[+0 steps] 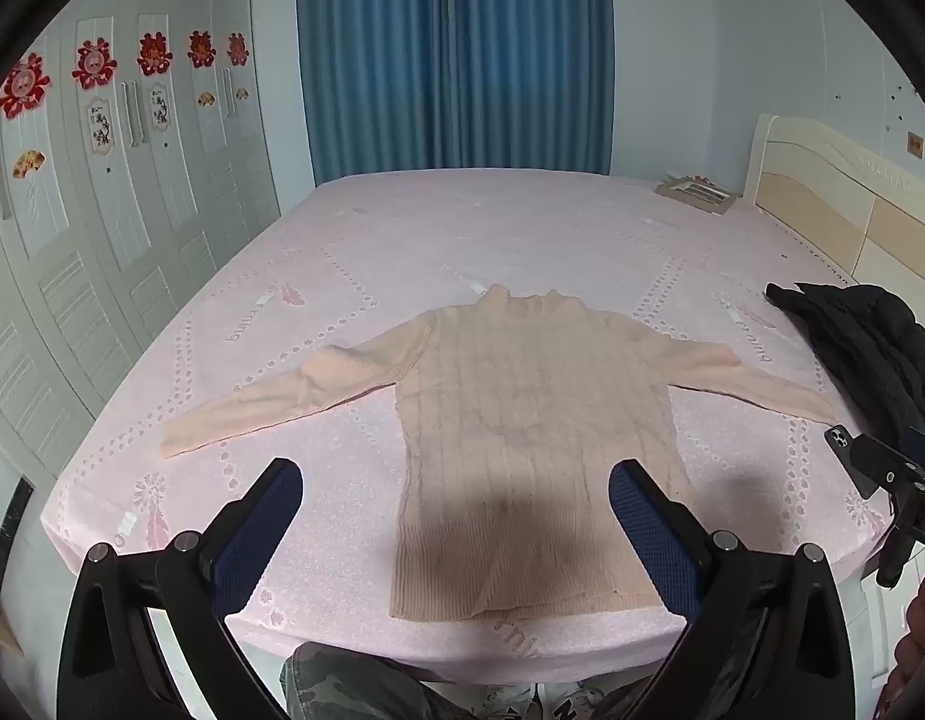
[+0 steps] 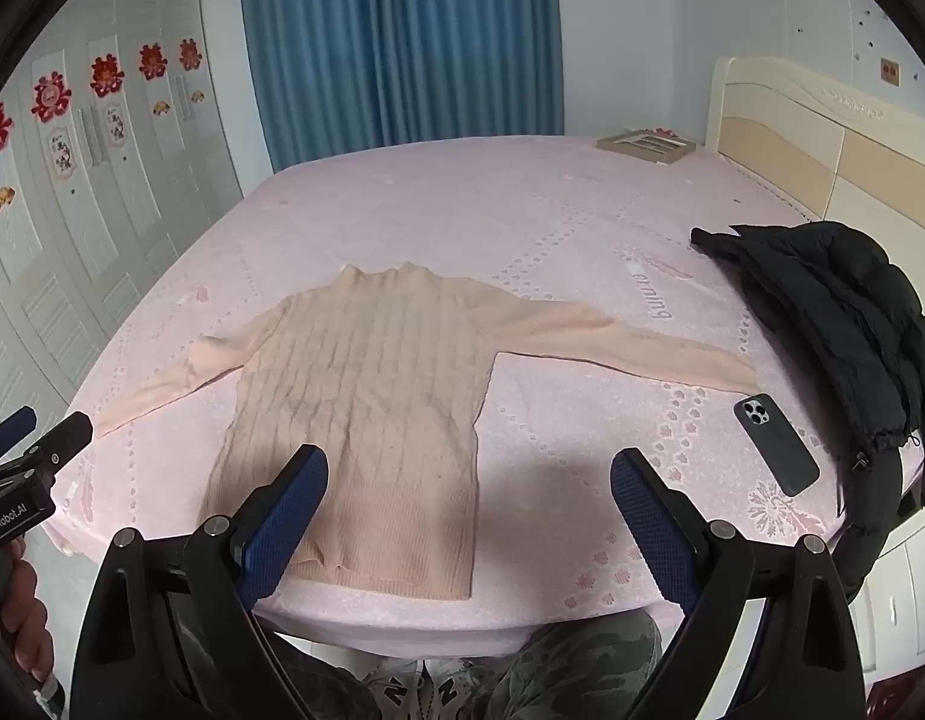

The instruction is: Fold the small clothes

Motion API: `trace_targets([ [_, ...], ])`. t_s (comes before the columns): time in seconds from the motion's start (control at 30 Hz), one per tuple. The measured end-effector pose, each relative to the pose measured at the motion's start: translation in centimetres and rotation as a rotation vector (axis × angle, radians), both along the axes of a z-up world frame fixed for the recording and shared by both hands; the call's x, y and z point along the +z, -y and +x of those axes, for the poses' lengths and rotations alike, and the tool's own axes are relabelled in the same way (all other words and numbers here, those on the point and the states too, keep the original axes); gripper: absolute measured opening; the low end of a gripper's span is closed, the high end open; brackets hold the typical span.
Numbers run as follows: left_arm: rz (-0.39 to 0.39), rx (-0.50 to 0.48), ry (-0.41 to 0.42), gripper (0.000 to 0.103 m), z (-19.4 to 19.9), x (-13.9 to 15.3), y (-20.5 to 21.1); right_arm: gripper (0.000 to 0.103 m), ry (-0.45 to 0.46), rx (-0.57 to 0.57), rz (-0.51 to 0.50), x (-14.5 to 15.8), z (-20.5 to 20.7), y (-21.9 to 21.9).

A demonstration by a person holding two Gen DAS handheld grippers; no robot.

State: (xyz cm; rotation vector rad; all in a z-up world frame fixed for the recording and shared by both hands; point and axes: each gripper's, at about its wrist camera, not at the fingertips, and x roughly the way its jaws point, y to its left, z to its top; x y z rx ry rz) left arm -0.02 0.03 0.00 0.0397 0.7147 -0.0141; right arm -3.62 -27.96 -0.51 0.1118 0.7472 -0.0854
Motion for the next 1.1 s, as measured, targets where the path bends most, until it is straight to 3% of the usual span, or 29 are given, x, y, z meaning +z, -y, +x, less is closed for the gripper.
trace_targets([
  [0.83, -0.009, 0.007, 0.003, 0.103, 0.3, 0.3, -0.4, 0.094, 0.007, 0.017, -0.018, 0.1, -0.1, -1.1],
  [1.0, 0.037, 0.018, 0.026, 0.103, 0.3, 0.3, 0.2, 0.094, 0.011, 0.015, -0.027, 0.0, -0.1, -1.2],
  [1.1, 0.019, 0.011, 0.020, 0.103, 0.4, 0.2, 0.4, 0.094, 0.013, 0.012, -0.030, 0.0, 0.0, -1.2],
])
